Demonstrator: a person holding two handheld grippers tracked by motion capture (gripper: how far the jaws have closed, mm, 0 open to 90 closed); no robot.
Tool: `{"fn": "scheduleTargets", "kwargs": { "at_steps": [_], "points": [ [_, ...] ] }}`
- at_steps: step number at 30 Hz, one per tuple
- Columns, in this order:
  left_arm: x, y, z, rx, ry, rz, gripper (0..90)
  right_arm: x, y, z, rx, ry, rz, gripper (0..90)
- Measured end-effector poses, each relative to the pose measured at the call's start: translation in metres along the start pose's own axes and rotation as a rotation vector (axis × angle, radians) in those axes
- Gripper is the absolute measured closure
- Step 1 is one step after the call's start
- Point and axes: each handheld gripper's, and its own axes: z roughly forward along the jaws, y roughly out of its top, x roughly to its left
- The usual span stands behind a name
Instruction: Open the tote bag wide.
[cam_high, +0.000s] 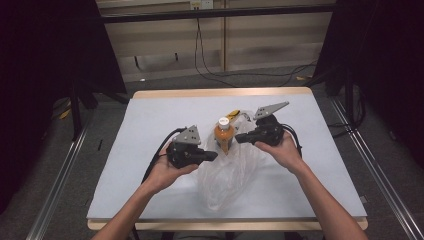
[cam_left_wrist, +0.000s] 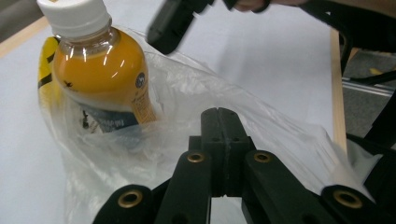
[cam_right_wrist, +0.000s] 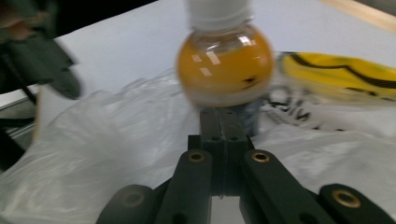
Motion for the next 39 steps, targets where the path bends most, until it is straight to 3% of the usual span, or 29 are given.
{"fn": "scheduleTargets", "kwargs": {
  "at_steps": [6,8,10,12,16,18,22,29,34,38,39],
  "points": [
    [0.009,0.002,0.025,0.017,-0.010,-0.012,90.0,0.019,-0.002,0.013,0.021,0.056,-0.051,90.0],
    [0.014,0.001,0.033,0.063,0.000,0.001,90.0,0.020,-0.004,0.020,0.043,0.061,-0.055,90.0],
    [0.017,-0.003,0.041,0.090,0.011,0.004,90.0,0.018,-0.008,0.027,0.072,0.045,-0.053,90.0],
    [0.019,-0.011,0.047,0.055,-0.009,-0.014,90.0,0.014,-0.014,0.033,0.094,0.034,-0.045,90.0],
    [0.027,-0.028,0.058,0.132,0.025,-0.019,90.0,0.005,-0.027,0.040,0.134,0.008,-0.029,90.0],
    [0.033,-0.035,0.061,0.140,0.026,-0.053,90.0,-0.001,-0.034,0.042,0.138,0.001,-0.012,90.0],
    [0.042,-0.044,0.063,0.157,0.036,-0.081,90.0,-0.008,-0.043,0.045,0.157,-0.012,0.011,90.0],
    [0.048,-0.055,0.069,0.219,0.046,-0.076,90.0,-0.015,-0.055,0.054,0.192,-0.017,0.034,90.0],
    [0.051,-0.059,0.066,0.223,0.054,-0.085,90.0,-0.017,-0.060,0.054,0.208,-0.018,0.033,90.0],
    [0.050,-0.062,0.061,0.238,0.085,-0.062,90.0,-0.019,-0.065,0.045,0.211,-0.036,0.036,90.0],
    [0.052,-0.062,0.059,0.258,0.079,-0.039,90.0,-0.020,-0.067,0.042,0.212,-0.038,0.040,90.0]
  ]
}}
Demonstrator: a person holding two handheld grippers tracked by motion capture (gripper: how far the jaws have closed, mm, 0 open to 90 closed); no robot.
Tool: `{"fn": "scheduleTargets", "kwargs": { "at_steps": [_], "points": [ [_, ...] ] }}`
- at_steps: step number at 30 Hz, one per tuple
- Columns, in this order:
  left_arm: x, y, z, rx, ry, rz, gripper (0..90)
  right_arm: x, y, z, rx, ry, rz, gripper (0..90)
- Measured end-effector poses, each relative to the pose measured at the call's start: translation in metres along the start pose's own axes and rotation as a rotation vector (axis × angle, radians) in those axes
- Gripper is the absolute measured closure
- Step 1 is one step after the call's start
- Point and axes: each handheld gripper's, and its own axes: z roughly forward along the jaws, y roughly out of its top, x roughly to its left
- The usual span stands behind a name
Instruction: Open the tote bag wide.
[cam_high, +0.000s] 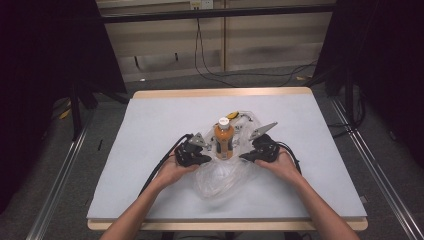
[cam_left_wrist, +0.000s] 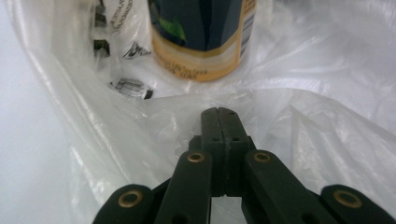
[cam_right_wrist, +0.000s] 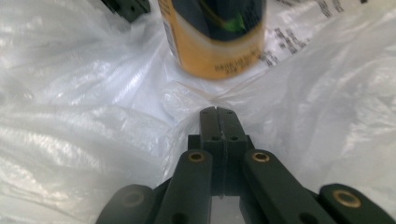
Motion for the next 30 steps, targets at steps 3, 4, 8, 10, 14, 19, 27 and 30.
{"fn": "scheduleTargets", "kwargs": {
  "at_steps": [3,4,8,10,14,19,27,30],
  "points": [
    [-0.001,-0.002,-0.001,-0.010,0.010,-0.022,90.0,0.000,-0.005,-0.005,0.001,-0.008,0.001,90.0],
    [0.001,-0.004,-0.004,0.005,0.021,-0.011,90.0,-0.001,-0.009,-0.010,0.002,-0.013,0.002,90.0],
    [0.006,-0.010,-0.009,0.009,0.032,-0.027,90.0,-0.002,-0.015,-0.016,0.011,-0.032,-0.005,90.0],
    [0.009,-0.015,-0.012,0.001,0.038,-0.039,90.0,-0.003,-0.017,-0.018,0.002,-0.036,-0.007,90.0],
    [0.014,-0.021,-0.016,0.000,0.064,-0.039,90.0,-0.007,-0.018,-0.020,0.002,-0.044,-0.004,90.0],
    [0.019,-0.026,-0.019,-0.020,0.057,-0.074,90.0,-0.014,-0.027,-0.030,0.001,-0.069,-0.001,90.0],
    [0.020,-0.037,-0.029,0.002,0.104,-0.080,90.0,-0.016,-0.038,-0.039,-0.021,-0.087,0.012,90.0],
    [0.023,-0.044,-0.030,-0.061,0.109,-0.156,90.0,-0.016,-0.038,-0.039,-0.022,-0.089,0.012,90.0]
  ]
}}
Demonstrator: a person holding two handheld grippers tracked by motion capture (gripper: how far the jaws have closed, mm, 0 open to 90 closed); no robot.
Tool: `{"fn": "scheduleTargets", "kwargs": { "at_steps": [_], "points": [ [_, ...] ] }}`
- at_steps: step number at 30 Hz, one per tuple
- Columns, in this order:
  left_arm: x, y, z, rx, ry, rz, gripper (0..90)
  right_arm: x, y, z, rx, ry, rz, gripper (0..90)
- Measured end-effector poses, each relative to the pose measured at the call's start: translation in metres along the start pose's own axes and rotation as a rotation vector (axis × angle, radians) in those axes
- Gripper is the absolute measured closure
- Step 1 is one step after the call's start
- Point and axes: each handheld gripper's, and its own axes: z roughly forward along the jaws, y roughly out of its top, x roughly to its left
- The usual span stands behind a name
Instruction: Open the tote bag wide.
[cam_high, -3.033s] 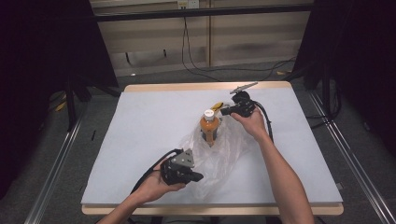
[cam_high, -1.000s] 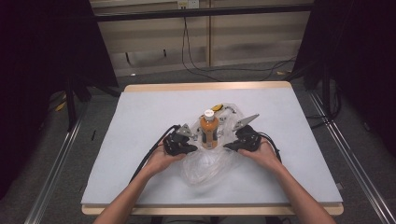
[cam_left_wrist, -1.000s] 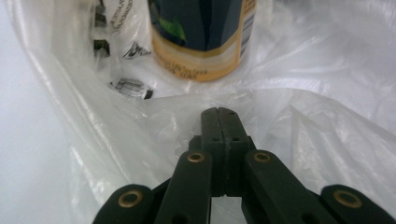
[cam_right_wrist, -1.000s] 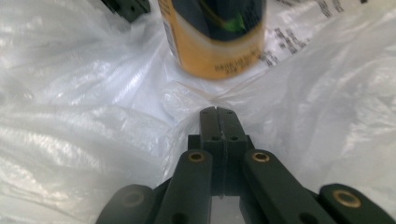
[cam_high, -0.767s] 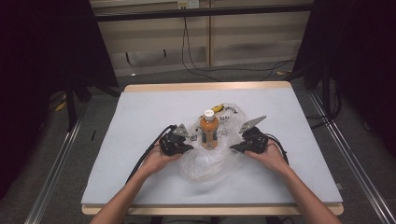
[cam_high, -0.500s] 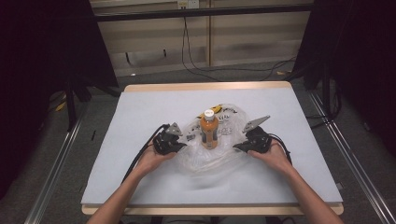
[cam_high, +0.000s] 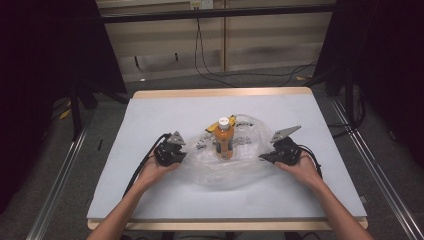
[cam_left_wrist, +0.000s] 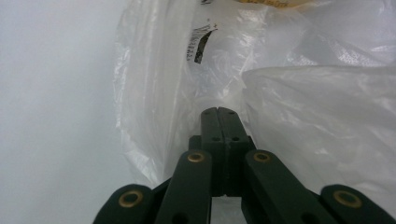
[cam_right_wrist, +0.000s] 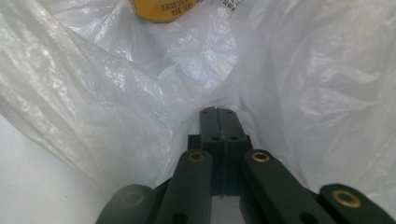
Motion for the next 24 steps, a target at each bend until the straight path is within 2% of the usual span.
{"fn": "scheduleTargets", "kwargs": {
  "at_steps": [2,4,5,6,7,8,9,13,14,15,17,20,22,24],
  "points": [
    [0.006,0.001,-0.003,0.045,-0.007,0.063,90.0,0.001,0.000,0.001,-0.004,-0.001,0.001,90.0],
    [0.000,0.001,0.002,-0.013,0.008,-0.007,90.0,0.001,0.002,0.003,-0.006,-0.008,0.003,90.0],
    [0.000,0.001,0.002,-0.013,0.008,-0.007,90.0,0.002,0.003,0.004,-0.006,-0.011,0.006,90.0],
    [0.002,0.003,0.001,0.016,0.006,0.041,90.0,0.001,0.003,0.005,-0.018,-0.003,0.006,90.0],
    [0.002,0.003,0.003,-0.003,0.002,0.022,90.0,0.001,0.004,0.006,-0.018,-0.006,0.002,90.0],
    [0.004,0.003,0.003,0.003,-0.002,0.028,90.0,0.002,0.004,0.006,-0.017,-0.010,0.000,90.0],
    [0.004,0.003,0.005,-0.019,-0.007,0.000,90.0,0.002,0.004,0.007,-0.021,-0.011,0.001,90.0],
    [0.005,0.001,0.004,-0.030,-0.014,-0.007,90.0,0.002,0.003,0.007,-0.027,-0.011,0.009,90.0],
    [0.004,0.001,0.004,-0.050,-0.017,-0.018,90.0,0.003,0.003,0.006,-0.027,-0.006,0.010,90.0],
    [0.004,0.001,0.004,-0.050,-0.017,-0.018,90.0,0.003,0.002,0.006,-0.033,-0.009,0.014,90.0],
    [0.005,0.002,-0.003,-0.086,-0.010,-0.019,90.0,0.003,0.002,0.007,-0.053,-0.004,0.021,90.0],
    [0.007,0.002,-0.010,-0.138,-0.020,-0.043,90.0,0.005,0.005,0.005,-0.085,-0.005,0.026,90.0],
    [0.007,0.001,-0.013,-0.153,-0.025,-0.042,90.0,0.006,0.006,0.002,-0.115,0.005,0.032,90.0],
    [0.005,0.002,-0.016,-0.179,-0.037,-0.046,90.0,0.007,0.007,-0.002,-0.127,-0.009,0.037,90.0]
  ]
}}
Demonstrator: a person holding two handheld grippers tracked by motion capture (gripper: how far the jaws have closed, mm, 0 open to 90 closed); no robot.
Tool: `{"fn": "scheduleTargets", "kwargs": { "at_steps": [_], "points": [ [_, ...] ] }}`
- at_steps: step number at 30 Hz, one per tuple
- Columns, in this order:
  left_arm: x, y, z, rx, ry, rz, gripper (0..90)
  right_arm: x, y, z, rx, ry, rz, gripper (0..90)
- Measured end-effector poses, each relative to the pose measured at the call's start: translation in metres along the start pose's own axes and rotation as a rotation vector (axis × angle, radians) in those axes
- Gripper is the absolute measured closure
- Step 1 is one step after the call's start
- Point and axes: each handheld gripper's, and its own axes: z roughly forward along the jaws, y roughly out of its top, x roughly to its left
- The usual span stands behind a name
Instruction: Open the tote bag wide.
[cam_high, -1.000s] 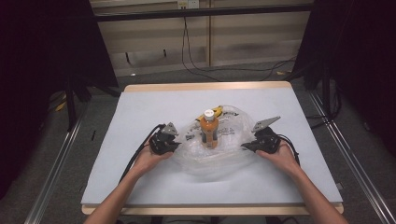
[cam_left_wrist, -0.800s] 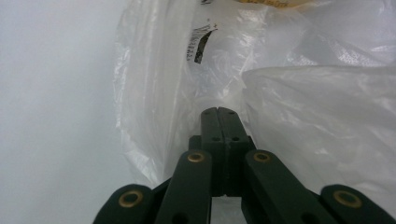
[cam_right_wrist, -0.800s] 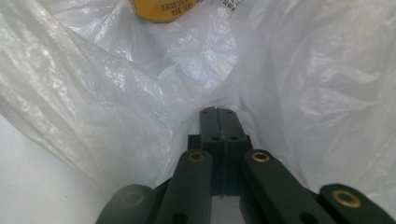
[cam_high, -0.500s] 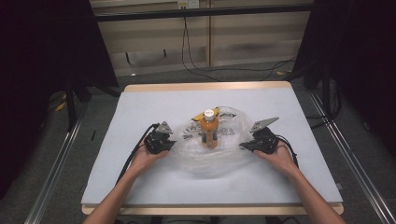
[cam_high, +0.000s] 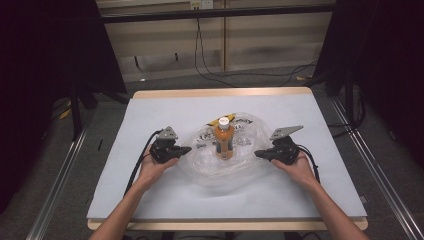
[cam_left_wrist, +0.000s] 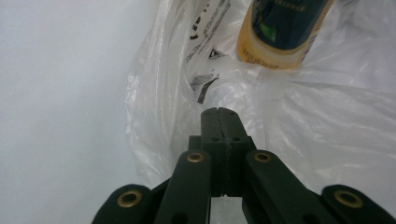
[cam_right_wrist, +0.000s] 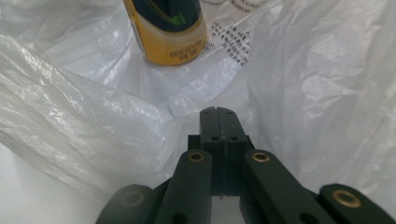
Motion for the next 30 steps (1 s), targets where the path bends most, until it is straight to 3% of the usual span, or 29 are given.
{"fn": "scheduleTargets", "kwargs": {
  "at_steps": [2,10,12,15,22,25,26,27,30],
  "points": [
    [-0.001,0.001,-0.002,-0.005,-0.007,-0.002,90.0,0.001,0.001,-0.004,-0.011,-0.016,-0.004,90.0],
    [-0.002,0.008,-0.022,-0.129,-0.010,-0.009,90.0,0.001,0.006,-0.020,-0.121,-0.008,0.026,90.0],
    [-0.001,0.008,-0.024,-0.137,-0.010,-0.010,90.0,-0.001,0.006,-0.022,-0.140,-0.006,0.037,90.0],
    [0.002,0.007,-0.031,-0.174,0.010,-0.032,90.0,-0.003,0.006,-0.024,-0.161,-0.008,0.046,90.0],
    [0.006,0.007,-0.041,-0.265,0.003,-0.059,90.0,0.000,0.008,-0.032,-0.236,-0.002,0.052,90.0],
    [0.004,0.008,-0.046,-0.315,0.007,-0.059,90.0,0.002,0.007,-0.038,-0.267,-0.014,0.049,90.0],
    [0.004,0.008,-0.049,-0.311,0.013,-0.040,89.2,0.002,0.007,-0.040,-0.279,-0.027,0.046,90.0],
    [0.003,0.008,-0.050,-0.321,0.000,-0.038,88.8,0.003,0.007,-0.043,-0.296,-0.028,0.052,89.3],
    [-0.002,0.007,-0.052,-0.326,0.026,-0.023,78.3,0.005,0.007,-0.050,-0.326,-0.051,0.061,70.4]
  ]
}}
